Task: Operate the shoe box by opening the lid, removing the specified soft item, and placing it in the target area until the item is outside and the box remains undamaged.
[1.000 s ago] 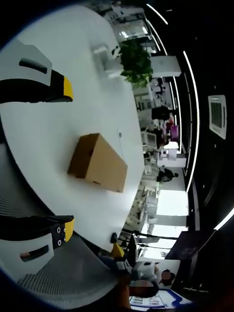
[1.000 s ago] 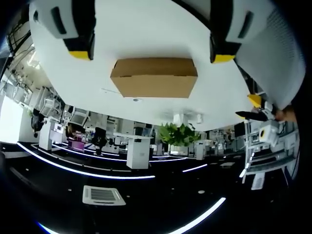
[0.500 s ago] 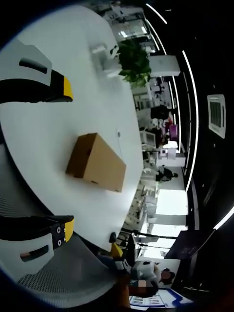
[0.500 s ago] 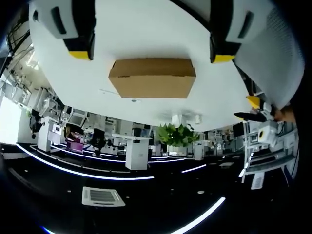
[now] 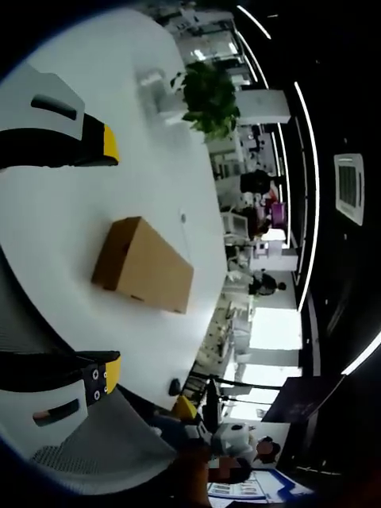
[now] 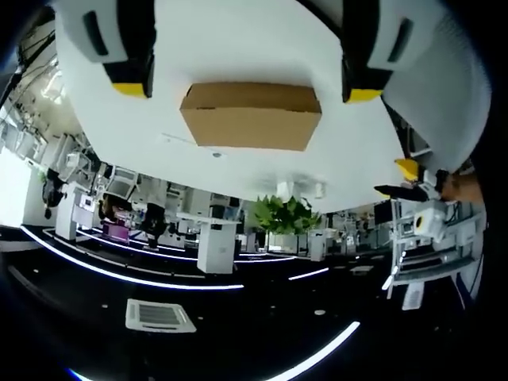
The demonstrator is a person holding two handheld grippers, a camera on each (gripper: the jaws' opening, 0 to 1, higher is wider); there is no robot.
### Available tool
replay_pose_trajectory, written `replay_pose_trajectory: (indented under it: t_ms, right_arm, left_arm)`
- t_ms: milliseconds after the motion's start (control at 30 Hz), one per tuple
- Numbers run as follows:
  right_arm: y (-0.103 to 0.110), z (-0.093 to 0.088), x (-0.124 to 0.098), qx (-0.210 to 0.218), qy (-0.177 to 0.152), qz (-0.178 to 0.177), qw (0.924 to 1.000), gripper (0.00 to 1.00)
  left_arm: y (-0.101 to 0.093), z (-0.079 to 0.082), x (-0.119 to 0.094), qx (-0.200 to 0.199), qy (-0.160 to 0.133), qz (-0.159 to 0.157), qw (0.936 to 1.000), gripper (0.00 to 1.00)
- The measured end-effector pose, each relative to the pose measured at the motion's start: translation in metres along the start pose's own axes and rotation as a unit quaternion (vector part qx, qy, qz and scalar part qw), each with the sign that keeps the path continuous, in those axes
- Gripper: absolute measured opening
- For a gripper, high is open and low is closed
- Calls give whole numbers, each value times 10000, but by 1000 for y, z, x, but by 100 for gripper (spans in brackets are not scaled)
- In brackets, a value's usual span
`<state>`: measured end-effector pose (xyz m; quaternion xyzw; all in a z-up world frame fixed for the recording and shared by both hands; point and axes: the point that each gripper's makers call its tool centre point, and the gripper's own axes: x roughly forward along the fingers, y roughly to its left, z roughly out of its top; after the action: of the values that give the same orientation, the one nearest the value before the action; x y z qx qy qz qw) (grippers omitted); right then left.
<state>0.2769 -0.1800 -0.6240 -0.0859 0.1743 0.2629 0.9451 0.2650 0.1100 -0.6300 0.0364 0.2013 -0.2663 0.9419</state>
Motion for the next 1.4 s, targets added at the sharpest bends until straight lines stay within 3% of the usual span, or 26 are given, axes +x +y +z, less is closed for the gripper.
replay_pose_trajectory:
  t_ms: [333, 600, 1400]
  right_arm:
    - [-17, 7, 14, -222, 58, 68, 9997, 98]
    - [-22, 8, 33, -368, 125, 326, 9987, 98]
    - [-49, -7, 78, -745, 387, 902, 9924, 97]
  left_arm:
    - [4, 8, 17, 7, 32, -19, 10000, 100]
    - [12, 10, 32, -151, 12, 102, 9998, 100]
    - [-10, -1, 72, -221, 304, -153, 9992, 100]
